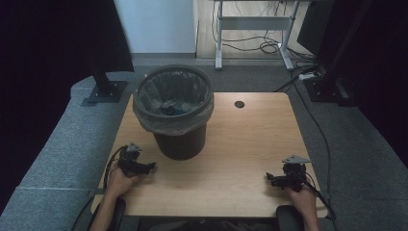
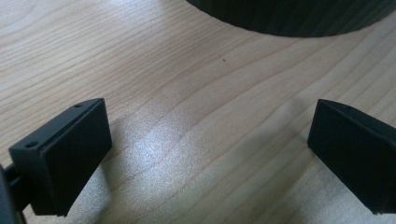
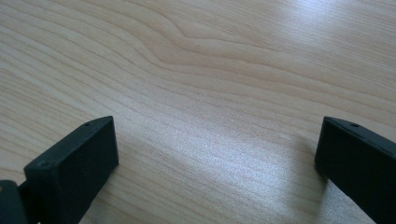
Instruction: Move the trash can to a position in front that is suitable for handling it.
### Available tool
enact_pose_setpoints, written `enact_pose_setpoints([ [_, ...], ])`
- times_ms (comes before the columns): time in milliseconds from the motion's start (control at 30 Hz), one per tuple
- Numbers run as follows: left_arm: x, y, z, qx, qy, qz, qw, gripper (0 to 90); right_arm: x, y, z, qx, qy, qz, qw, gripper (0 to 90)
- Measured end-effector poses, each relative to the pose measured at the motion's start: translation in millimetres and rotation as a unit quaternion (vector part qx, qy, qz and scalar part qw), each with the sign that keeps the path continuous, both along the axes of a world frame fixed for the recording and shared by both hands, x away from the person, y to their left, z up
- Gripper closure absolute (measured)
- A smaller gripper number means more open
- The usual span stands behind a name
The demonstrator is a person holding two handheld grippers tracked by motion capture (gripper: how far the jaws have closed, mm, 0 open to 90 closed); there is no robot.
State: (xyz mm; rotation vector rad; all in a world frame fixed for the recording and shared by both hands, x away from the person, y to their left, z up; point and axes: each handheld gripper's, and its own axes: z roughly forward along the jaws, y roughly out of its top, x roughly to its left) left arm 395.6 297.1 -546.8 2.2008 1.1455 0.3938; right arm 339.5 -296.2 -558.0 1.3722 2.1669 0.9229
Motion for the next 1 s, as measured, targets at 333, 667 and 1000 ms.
enact_pose_setpoints([
  [333, 0.0, -0.5, 0.0, 0.0, 0.0, 0.002, 1.0, 0.0, 1.7, 0.2, 0.0, 0.0, 0.0, 0.002, 1.0, 0.0],
  [667, 0.6, -0.8, 0.2, -0.001, 0.001, 0.001, 1.0, 0.0, 1.8, 0.2, 0.1, 0.0, 0.001, 0.003, 1.0, 0.0],
  [1000, 3.9, 1.4, 3.6, -0.03, 0.021, -0.006, 0.9993, 0.0, 3.1, 0.8, 0.1, 0.0, 0.0, 0.005, 1.0, 0.0],
])
